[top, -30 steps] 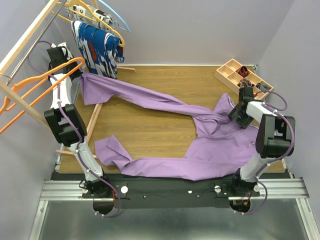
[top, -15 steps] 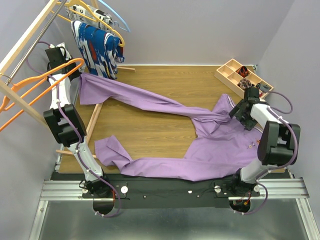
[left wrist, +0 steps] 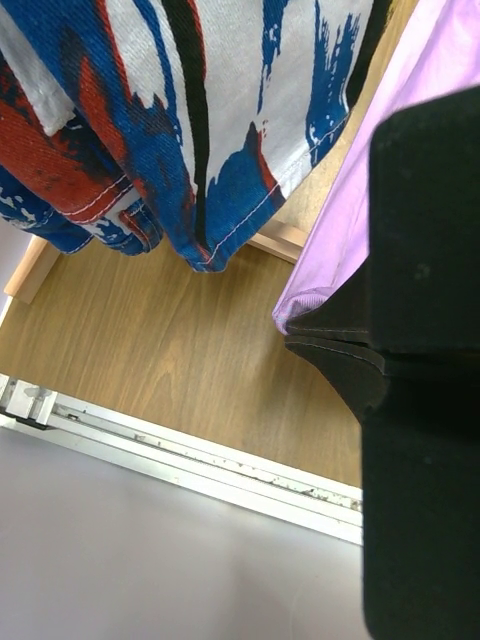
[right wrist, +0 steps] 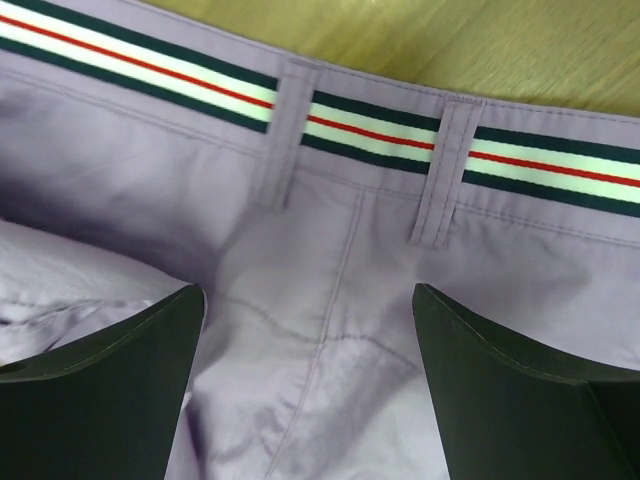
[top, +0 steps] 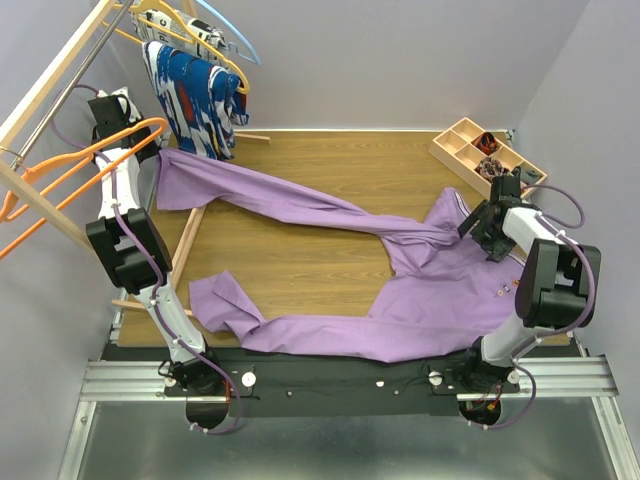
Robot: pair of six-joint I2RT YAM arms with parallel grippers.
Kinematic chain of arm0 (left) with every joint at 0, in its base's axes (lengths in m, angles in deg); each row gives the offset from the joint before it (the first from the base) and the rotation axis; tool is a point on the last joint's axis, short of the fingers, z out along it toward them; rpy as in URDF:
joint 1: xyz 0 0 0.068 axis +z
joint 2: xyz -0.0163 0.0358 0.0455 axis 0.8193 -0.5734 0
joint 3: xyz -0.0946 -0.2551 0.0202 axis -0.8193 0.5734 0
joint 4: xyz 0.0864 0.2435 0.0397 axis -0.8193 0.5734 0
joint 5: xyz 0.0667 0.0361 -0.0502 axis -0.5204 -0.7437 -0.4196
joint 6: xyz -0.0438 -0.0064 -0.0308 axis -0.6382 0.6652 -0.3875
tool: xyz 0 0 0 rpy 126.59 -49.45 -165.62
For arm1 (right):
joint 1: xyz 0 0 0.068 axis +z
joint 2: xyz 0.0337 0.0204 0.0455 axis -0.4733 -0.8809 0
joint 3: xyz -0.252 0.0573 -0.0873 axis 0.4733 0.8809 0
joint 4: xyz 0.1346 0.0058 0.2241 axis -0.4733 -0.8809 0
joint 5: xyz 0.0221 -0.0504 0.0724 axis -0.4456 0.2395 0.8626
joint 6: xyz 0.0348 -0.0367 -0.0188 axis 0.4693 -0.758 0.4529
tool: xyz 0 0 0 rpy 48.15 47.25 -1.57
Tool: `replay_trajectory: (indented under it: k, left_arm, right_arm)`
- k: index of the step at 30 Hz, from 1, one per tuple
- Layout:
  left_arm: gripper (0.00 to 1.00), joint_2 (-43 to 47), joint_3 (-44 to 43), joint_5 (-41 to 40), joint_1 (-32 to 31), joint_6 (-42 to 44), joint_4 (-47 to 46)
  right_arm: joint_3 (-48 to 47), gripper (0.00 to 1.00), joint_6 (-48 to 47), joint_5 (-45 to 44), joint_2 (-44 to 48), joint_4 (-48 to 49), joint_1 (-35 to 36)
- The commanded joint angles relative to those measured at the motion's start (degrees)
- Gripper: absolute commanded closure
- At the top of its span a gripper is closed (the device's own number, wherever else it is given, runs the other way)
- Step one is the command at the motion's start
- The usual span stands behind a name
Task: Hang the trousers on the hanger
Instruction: Fold the trousers
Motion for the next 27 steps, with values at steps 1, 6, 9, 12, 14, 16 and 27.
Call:
replay_trajectory:
  k: [1, 6, 9, 12, 14, 16, 27]
  left_arm:
    - [1.0, -0.45, -2.55, -1.44, 1.11, 0.83, -0.17]
    - [1.0, -0.71, -2.64, -1.79, 1.29, 1.1, 0.18]
    - [1.0, -0.8, -2.11, -1.44, 1.38, 1.01, -0.08]
    - [1.0, -0.89, -1.76, -1.09, 1.29, 0.92, -0.43]
    - [1.0, -1.06, -1.84, -1.09, 1.29, 0.92, -0.34]
    - [1.0, -1.07, -1.76, -1.26, 1.29, 1.01, -0.26]
    - [1.0, -1.77, -2.37, -1.44, 1.38, 1.54, 0.18]
  right_arm:
    - [0.27, 0.08, 1.29, 2.28, -2.57, -0.07, -2.61]
    - [-1.12, 0.08, -1.95, 10.99, -0.11, 3.72, -4.72]
    - [-4.37, 0.08, -5.9, 17.93, 0.85, 3.63, -4.72]
    - [-6.05, 0.08, -6.88, 22.08, 2.17, 3.63, -4.81]
    - [-6.4, 0.08, -6.36, 22.44, 3.4, 3.63, -4.81]
    - [-6.05, 0.08, -4.95, 22.35, 4.63, 3.72, -5.42]
    - [-3.25, 0.09, -6.27, 18.4, 4.12, 3.37, -7.97]
